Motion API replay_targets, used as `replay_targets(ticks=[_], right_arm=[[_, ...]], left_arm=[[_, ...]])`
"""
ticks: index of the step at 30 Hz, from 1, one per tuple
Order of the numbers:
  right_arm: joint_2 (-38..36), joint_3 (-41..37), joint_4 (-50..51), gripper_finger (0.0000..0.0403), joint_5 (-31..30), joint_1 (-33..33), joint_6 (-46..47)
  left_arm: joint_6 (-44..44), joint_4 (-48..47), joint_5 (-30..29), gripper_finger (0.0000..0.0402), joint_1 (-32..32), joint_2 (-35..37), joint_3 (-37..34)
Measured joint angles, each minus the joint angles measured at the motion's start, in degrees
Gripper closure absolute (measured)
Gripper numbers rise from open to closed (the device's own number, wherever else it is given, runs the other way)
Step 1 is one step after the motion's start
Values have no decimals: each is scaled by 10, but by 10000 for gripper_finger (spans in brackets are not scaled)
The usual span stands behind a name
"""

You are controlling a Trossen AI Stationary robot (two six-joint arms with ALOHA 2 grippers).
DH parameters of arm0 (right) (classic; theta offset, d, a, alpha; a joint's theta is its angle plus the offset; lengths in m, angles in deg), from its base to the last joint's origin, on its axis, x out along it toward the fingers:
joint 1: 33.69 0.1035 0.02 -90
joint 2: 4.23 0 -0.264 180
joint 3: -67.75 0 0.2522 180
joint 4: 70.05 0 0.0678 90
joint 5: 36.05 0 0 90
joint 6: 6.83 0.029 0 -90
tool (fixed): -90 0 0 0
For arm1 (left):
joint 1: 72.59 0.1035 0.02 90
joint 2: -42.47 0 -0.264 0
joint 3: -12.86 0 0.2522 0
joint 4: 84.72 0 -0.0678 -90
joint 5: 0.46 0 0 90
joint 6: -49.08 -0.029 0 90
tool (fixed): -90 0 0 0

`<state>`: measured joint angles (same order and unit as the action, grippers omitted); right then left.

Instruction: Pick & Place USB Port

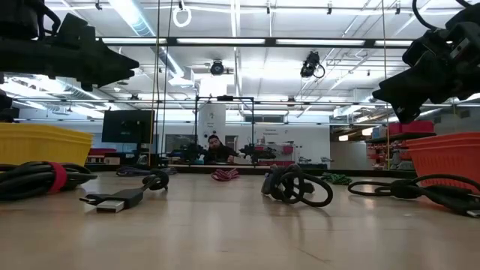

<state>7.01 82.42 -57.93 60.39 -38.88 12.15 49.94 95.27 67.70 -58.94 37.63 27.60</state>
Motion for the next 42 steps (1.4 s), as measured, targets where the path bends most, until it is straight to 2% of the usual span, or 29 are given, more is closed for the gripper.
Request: replay_targets(ticks=[27,42], right_arm=[[0,0,0,297,0,0,0],[0,0,-2,297,0,0,-8]], left_arm=[[16,32,11,165,0,0,1],[91,31,11,165,0,0,0]])
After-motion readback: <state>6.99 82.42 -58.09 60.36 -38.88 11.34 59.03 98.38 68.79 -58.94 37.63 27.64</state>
